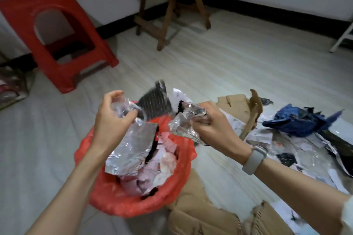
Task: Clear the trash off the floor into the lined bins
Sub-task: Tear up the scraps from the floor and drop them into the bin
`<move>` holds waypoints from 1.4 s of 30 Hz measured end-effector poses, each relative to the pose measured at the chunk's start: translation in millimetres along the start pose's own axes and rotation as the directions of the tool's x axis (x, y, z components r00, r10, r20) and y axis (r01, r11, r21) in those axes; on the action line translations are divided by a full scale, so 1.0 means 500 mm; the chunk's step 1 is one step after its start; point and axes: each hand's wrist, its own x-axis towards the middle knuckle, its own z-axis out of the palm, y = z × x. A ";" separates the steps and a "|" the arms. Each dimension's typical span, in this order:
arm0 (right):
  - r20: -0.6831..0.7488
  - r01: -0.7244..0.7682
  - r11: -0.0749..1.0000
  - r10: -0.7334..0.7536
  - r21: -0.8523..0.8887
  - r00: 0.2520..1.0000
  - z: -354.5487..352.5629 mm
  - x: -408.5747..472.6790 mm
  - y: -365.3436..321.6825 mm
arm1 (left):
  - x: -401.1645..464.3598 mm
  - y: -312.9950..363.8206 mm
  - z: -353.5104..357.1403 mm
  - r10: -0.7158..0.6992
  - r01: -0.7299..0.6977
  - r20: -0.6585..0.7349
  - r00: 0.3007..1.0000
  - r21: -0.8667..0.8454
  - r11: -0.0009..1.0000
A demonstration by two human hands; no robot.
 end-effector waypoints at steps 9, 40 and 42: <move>0.521 0.366 0.750 -0.034 -0.551 0.853 0.215 0.019 -0.009 | -0.079 -0.172 -0.071 -0.335 -0.362 0.626 0.705 0.723 0.589; 0.865 0.651 0.576 0.249 -0.493 0.435 0.381 0.053 0.067 | -0.009 -0.224 -0.109 -0.218 0.039 0.226 0.949 0.604 0.796; 0.877 0.649 0.610 0.182 -0.455 0.444 0.346 0.067 0.021 | -0.006 -0.214 -0.109 -0.190 0.051 0.188 0.964 0.570 0.820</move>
